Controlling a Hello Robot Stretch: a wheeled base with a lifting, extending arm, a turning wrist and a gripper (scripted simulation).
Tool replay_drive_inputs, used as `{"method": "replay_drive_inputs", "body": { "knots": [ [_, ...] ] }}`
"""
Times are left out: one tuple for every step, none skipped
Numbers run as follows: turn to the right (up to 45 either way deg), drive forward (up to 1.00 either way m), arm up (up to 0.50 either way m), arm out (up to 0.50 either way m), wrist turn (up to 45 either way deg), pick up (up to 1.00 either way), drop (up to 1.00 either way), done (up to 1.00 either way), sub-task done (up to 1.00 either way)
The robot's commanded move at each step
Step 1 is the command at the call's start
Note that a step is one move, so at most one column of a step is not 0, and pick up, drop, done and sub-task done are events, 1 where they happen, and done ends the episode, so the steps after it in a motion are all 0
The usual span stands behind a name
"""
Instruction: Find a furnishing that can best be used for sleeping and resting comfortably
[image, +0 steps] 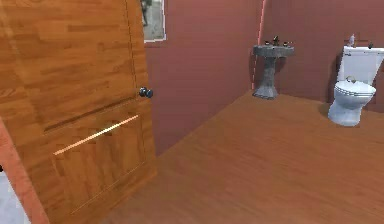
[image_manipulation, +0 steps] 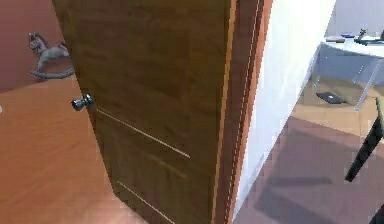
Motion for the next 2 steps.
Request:
{"method": "replay_drive_inputs", "body": {
  "knots": [
    [33.0, 0.00, 0.00, 0.00, 0.0, 0.00, 0.00, 0.00, 0.00],
    [0.0, 1.00, 0.00, 0.00, 0.0, 0.00, 0.00, 0.00, 0.00]
  ]
}}
